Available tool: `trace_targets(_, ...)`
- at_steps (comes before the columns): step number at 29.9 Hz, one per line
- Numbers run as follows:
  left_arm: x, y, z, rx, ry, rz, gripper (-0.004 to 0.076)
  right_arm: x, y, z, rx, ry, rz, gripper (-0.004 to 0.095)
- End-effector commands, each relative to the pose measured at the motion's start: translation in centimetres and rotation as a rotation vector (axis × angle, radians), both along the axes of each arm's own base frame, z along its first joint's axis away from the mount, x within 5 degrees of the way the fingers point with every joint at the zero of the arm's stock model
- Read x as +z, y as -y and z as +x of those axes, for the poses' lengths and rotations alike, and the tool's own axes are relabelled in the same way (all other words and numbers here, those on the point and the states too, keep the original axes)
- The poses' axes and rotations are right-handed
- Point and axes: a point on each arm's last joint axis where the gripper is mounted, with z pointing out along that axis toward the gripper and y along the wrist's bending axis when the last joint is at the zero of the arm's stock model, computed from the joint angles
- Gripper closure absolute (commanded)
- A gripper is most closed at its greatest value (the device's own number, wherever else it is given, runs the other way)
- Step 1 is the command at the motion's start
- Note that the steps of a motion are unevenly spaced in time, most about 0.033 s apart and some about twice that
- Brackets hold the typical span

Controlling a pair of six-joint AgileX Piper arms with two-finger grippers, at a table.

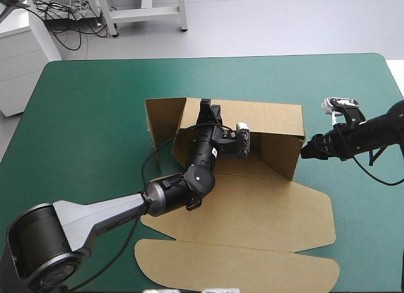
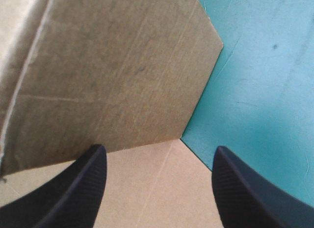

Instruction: Fold the box

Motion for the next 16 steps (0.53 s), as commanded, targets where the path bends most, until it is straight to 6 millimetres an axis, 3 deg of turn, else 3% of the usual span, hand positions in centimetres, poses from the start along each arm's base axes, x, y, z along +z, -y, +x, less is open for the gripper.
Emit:
trace_targets(1,0.8,-0.1,-0.2,-0.028,0.027,-0.024,0.0734,2.1,-0.6,-0.6,0.01,0.066,0.068,0.0333)
trace_targets(10,0.8,-0.1,-0.2,-0.028,0.027,-0.024,0.0734,2.1,-0.6,-0.9,-0.015,0.018,0.088,0.0333)
trace_targets(16,0.8,0.0,-0.2,-0.034,0.023,-0.024,0.0734,1.6,-2.0,-1.3,0.012,-0.041,-0.023,0.0333)
